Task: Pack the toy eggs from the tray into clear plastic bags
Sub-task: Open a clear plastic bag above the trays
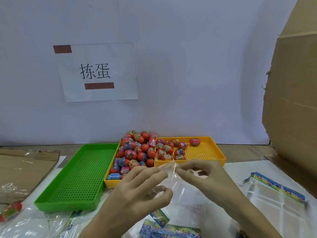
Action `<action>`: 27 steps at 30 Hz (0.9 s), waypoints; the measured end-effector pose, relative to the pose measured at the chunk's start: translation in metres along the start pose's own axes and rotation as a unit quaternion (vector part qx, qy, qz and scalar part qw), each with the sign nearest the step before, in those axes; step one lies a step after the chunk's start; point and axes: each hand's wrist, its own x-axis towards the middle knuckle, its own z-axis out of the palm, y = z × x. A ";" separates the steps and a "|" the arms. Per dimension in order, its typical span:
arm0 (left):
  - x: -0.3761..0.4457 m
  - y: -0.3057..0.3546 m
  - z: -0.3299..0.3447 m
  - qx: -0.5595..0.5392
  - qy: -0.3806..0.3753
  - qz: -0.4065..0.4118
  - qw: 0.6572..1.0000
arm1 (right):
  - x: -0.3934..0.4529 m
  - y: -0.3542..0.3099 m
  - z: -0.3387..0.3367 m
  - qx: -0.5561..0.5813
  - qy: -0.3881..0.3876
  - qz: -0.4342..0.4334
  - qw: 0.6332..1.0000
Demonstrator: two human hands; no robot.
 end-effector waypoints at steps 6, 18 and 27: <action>-0.007 -0.005 0.003 -0.150 -0.157 -0.128 0.968 | -0.001 0.007 -0.001 -0.069 0.093 -0.129 0.985; -0.001 -0.003 -0.004 -0.445 -0.073 -0.462 0.764 | -0.008 0.013 0.031 -0.222 0.148 -0.386 0.883; -0.004 0.011 0.008 -0.041 -0.046 -0.195 0.979 | -0.011 0.008 0.040 -0.215 0.156 -0.348 0.899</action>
